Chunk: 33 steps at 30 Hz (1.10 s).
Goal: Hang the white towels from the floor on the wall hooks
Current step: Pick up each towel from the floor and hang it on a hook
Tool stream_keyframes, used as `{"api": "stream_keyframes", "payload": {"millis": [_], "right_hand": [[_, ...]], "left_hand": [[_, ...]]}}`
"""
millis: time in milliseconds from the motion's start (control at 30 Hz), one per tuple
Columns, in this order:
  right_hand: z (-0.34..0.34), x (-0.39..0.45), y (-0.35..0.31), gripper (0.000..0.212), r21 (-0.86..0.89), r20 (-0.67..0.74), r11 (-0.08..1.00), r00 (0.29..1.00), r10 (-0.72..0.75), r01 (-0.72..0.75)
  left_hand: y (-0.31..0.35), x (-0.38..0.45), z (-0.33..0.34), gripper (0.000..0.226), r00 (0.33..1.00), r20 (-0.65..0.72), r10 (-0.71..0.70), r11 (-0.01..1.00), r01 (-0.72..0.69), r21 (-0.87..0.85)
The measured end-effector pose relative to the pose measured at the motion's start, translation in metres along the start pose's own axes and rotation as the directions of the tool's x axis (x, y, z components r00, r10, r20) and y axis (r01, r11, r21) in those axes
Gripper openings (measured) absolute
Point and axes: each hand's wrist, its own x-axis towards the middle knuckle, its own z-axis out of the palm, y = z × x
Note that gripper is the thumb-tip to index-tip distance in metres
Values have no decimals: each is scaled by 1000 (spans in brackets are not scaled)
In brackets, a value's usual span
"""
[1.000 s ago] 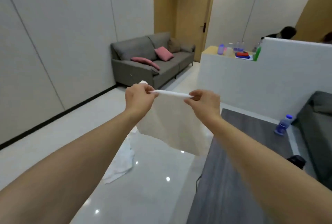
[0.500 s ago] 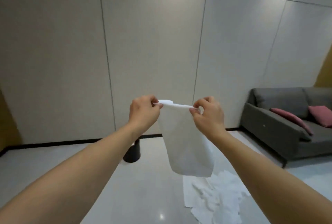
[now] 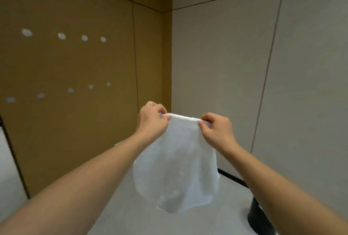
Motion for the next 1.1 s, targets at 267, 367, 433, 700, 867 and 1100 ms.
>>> {"api": "stream_keyframes", "payload": {"millis": [267, 367, 433, 700, 867, 1100], "right_hand": [[170, 99, -85, 14, 472, 104, 878, 985, -139, 74], [233, 133, -127, 14, 532, 97, 837, 973, -209, 127], [277, 156, -158, 13, 564, 102, 813, 965, -240, 143], [434, 255, -279, 9, 584, 60, 760, 918, -391, 286], [520, 308, -344, 10, 610, 26, 719, 899, -438, 333], [646, 379, -410, 12, 422, -7, 692, 765, -644, 586]], "left_hand": [[-130, 75, -86, 12, 979, -184, -93, 992, 106, 62], [-179, 106, -120, 17, 958, -270, -98, 990, 122, 71], [-212, 131, -146, 17, 940, -329, -92, 988, 128, 90], [-345, 250, -264, 14, 891, -452, -41, 947, 179, 267], [-416, 311, -318, 12, 862, -508, -9, 930, 194, 312], [-512, 374, -362, 20, 846, -523, 108, 877, 166, 450]]}}
